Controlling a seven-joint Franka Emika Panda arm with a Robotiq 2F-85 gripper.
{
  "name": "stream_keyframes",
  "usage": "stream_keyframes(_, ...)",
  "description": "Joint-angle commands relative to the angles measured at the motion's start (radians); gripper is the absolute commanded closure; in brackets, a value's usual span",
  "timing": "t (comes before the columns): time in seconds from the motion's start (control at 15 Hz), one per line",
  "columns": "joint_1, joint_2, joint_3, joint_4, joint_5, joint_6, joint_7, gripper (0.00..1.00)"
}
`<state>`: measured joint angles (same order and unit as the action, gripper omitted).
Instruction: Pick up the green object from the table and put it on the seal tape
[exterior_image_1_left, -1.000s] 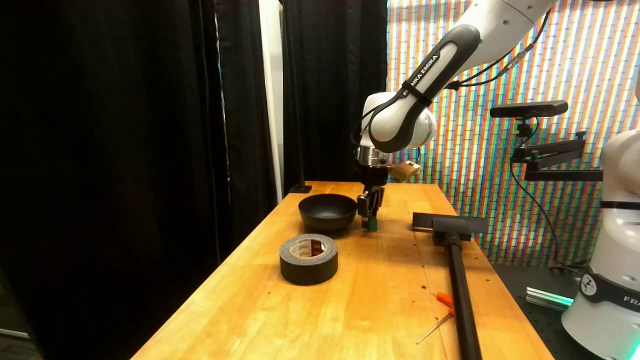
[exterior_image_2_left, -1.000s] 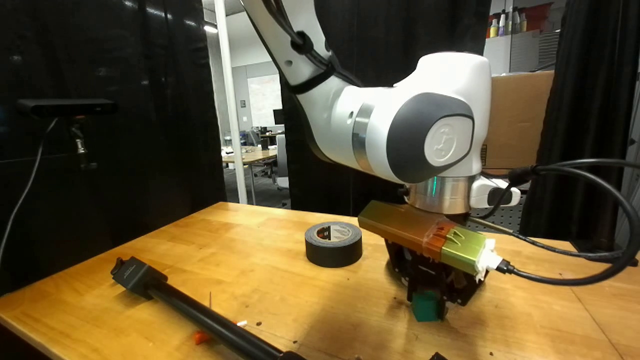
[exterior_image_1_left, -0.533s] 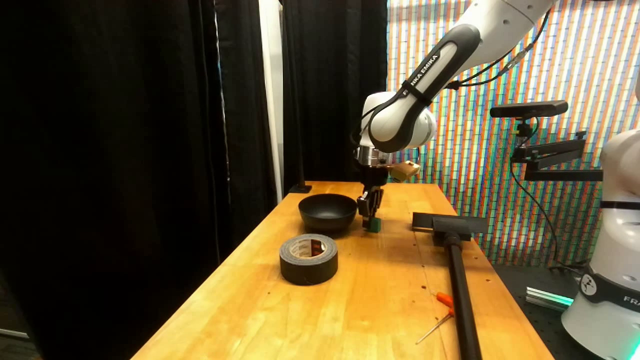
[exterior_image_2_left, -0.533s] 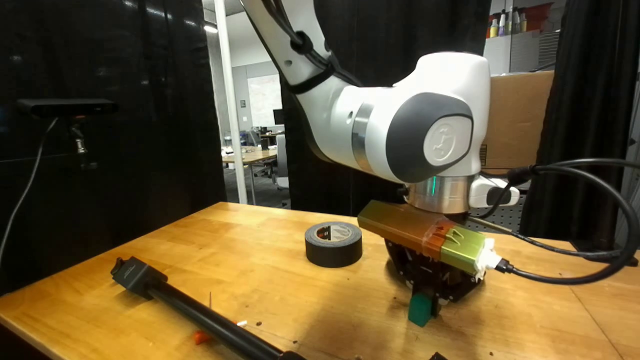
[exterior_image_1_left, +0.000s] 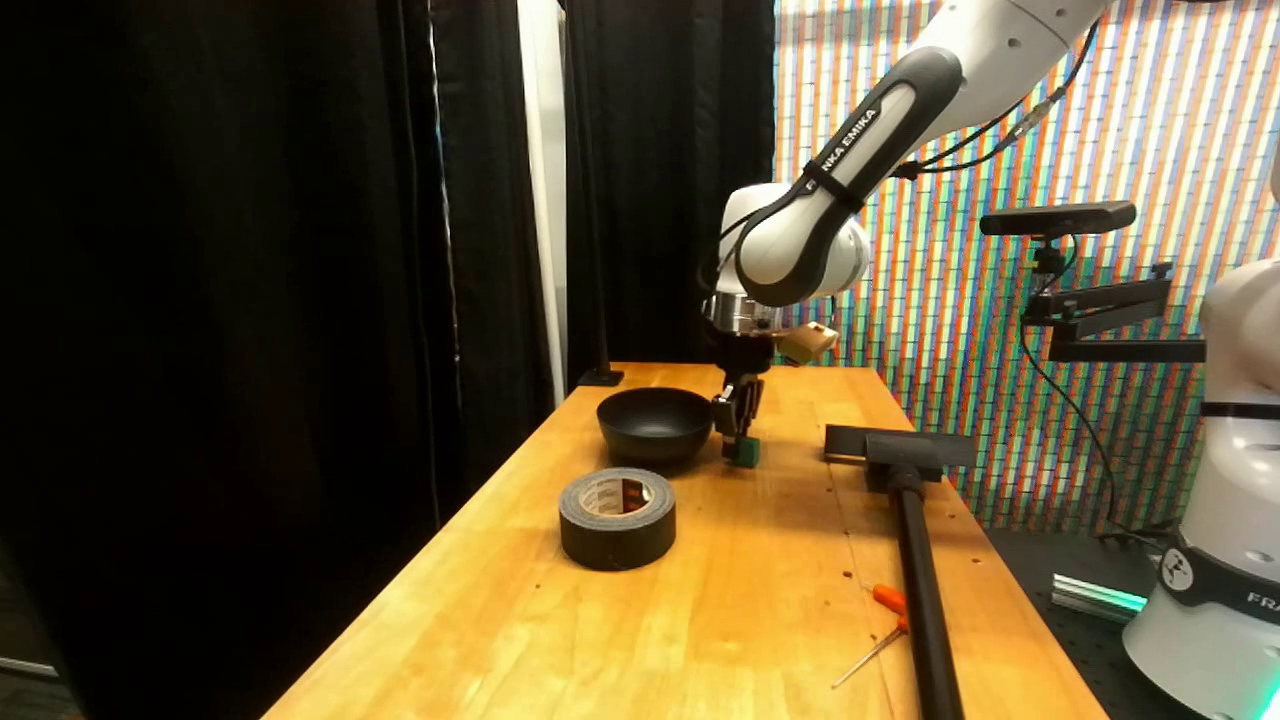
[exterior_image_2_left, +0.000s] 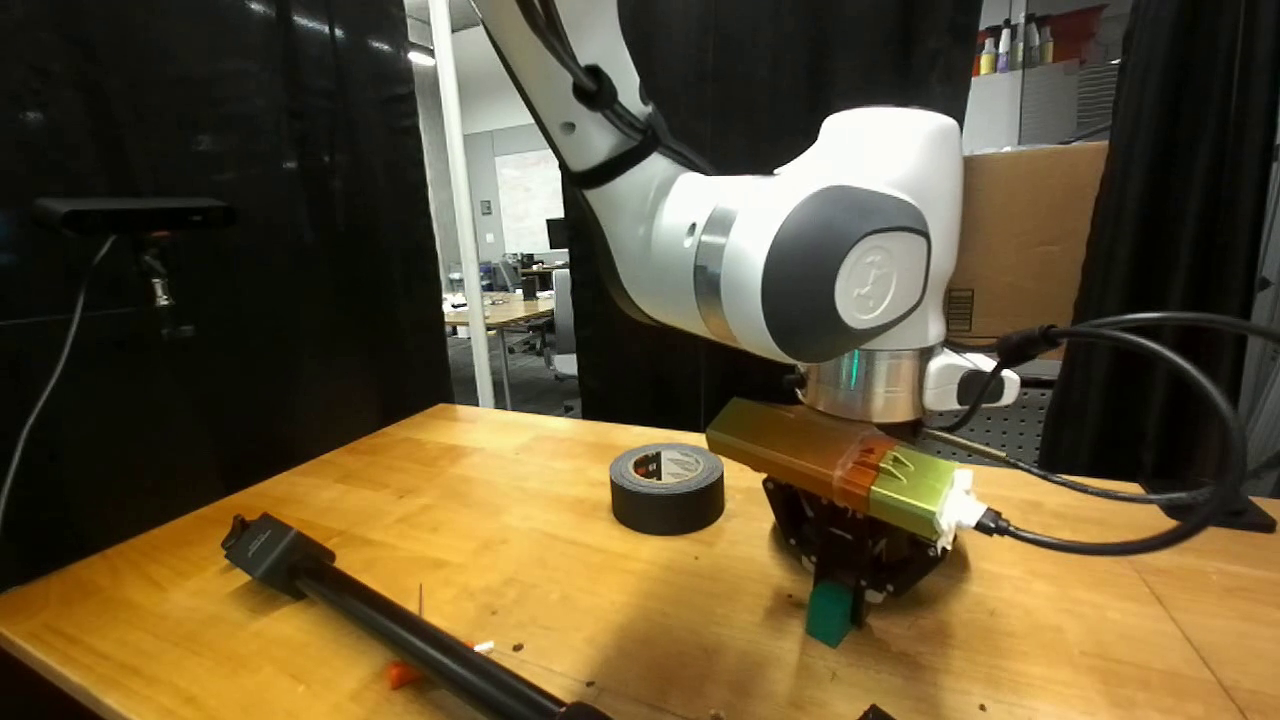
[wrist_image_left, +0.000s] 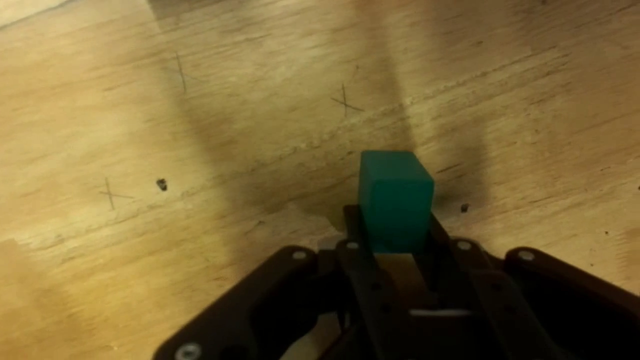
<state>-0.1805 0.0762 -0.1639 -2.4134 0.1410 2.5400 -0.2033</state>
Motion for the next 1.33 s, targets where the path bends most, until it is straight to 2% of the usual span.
stream_keyframes(0.0,0.029,-0.012,0.027,0.027,-0.049,-0.014,0.028,0.93)
stream_keyframes(0.47,0.138,-0.03,0.116,0.109,-0.237,-0.049,0.14,0.93)
stream_keyframes(0.73,0.184,-0.031,0.154,0.154,-0.306,-0.069,0.181,0.93)
stream_keyframes(1.27,0.227,-0.009,0.194,0.191,-0.341,-0.067,0.177,0.93)
